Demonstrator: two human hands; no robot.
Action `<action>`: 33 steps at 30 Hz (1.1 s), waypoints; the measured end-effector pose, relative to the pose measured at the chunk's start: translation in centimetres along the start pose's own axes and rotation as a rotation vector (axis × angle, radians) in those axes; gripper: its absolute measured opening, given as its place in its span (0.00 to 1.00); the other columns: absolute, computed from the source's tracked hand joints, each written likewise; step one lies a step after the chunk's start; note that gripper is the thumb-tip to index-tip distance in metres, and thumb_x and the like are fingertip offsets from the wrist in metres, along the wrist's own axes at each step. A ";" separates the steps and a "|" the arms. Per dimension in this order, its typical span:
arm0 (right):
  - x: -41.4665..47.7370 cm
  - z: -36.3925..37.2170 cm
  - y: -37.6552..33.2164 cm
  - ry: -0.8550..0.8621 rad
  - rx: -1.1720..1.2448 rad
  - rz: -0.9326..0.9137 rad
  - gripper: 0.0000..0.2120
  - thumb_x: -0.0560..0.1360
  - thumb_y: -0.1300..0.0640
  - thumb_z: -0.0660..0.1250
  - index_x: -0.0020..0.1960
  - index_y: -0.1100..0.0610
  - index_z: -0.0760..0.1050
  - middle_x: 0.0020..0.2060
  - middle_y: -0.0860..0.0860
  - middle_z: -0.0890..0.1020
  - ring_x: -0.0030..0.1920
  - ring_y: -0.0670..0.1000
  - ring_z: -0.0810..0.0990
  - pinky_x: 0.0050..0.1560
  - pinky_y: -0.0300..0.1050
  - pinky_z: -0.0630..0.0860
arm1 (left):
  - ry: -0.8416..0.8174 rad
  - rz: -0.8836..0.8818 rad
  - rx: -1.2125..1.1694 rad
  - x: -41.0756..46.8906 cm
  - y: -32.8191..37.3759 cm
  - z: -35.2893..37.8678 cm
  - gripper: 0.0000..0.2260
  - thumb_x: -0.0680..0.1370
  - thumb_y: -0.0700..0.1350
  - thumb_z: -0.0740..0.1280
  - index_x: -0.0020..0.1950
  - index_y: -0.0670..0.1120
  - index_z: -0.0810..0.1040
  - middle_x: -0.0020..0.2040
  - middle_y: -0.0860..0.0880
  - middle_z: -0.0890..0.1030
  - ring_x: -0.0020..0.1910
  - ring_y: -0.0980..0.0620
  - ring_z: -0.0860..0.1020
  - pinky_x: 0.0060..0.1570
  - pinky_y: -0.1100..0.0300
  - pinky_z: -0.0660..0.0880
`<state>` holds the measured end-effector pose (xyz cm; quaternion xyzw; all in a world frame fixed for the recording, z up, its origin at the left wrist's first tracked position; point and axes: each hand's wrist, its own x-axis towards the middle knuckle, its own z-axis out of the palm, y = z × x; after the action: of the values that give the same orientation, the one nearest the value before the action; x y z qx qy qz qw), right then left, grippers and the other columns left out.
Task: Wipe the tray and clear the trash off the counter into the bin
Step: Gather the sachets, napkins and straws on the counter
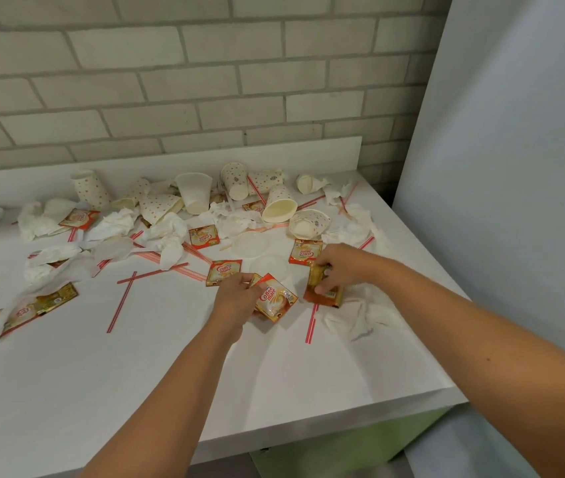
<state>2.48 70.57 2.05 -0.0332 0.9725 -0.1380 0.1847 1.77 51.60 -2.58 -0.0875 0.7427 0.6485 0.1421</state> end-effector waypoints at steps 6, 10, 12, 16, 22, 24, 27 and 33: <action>-3.0 -3.9 1.7 -0.098 0.015 0.132 0.22 0.73 0.50 0.71 0.63 0.57 0.73 0.55 0.50 0.74 0.56 0.51 0.73 0.57 0.43 0.70 | -0.003 0.004 -0.017 0.2 0.3 0.7 0.11 0.78 0.38 0.65 0.59 0.41 0.71 0.52 0.44 0.78 0.47 0.46 0.78 0.41 0.54 0.77; -3.7 -1.4 2.3 -0.128 -0.070 0.135 0.31 0.69 0.51 0.74 0.69 0.56 0.69 0.65 0.50 0.69 0.62 0.53 0.72 0.57 0.41 0.73 | -0.024 0.022 -0.013 0.3 0.5 1.5 0.11 0.78 0.38 0.65 0.60 0.41 0.71 0.50 0.45 0.78 0.48 0.46 0.78 0.45 0.52 0.78; -3.7 0.2 2.0 -0.127 -0.111 0.088 0.26 0.68 0.53 0.76 0.63 0.55 0.72 0.57 0.49 0.71 0.54 0.51 0.72 0.39 0.32 0.71 | -0.030 0.032 -0.002 0.3 0.6 1.8 0.08 0.78 0.38 0.65 0.56 0.43 0.71 0.51 0.45 0.78 0.48 0.46 0.78 0.49 0.49 0.78; -3.3 2.2 1.9 -0.065 -0.033 0.020 0.18 0.68 0.61 0.74 0.55 0.54 0.73 0.49 0.50 0.74 0.49 0.50 0.71 0.40 0.38 0.68 | -0.040 0.051 0.013 0.2 0.5 2.1 0.06 0.77 0.38 0.65 0.53 0.43 0.72 0.51 0.44 0.79 0.49 0.45 0.79 0.55 0.46 0.77; -3.4 0.5 1.9 0.017 0.187 0.035 0.20 0.69 0.60 0.74 0.59 0.58 0.76 0.54 0.52 0.78 0.56 0.53 0.77 0.57 0.46 0.75 | -0.033 0.051 0.004 0.2 0.4 1.6 0.10 0.77 0.38 0.65 0.58 0.41 0.72 0.52 0.43 0.79 0.49 0.45 0.79 0.53 0.47 0.77; -3.6 -0.4 1.9 0.050 0.240 0.070 0.19 0.70 0.58 0.74 0.60 0.59 0.77 0.55 0.52 0.79 0.56 0.54 0.78 0.59 0.47 0.75 | -0.023 0.048 -0.005 0.2 0.4 1.4 0.10 0.77 0.38 0.65 0.58 0.42 0.72 0.52 0.44 0.79 0.49 0.45 0.79 0.52 0.48 0.78; -3.6 -0.7 1.9 0.023 0.170 0.108 0.23 0.70 0.56 0.74 0.63 0.58 0.73 0.59 0.52 0.77 0.59 0.54 0.76 0.61 0.46 0.74 | -0.011 0.049 -0.014 0.0 0.5 1.0 0.08 0.78 0.39 0.65 0.56 0.43 0.71 0.50 0.46 0.78 0.48 0.46 0.79 0.50 0.49 0.78; -2.3 2.2 1.0 0.036 -0.016 0.129 0.20 0.71 0.60 0.71 0.62 0.60 0.72 0.57 0.56 0.77 0.54 0.54 0.76 0.49 0.42 0.72 | -0.002 0.048 -0.038 -0.5 0.6 -0.1 0.08 0.78 0.38 0.65 0.55 0.43 0.71 0.52 0.46 0.77 0.50 0.46 0.78 0.56 0.47 0.77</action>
<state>5.43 71.26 0.57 0.0306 0.9768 -0.1185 0.1755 2.08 51.55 -1.86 -0.0719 0.7320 0.6658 0.1257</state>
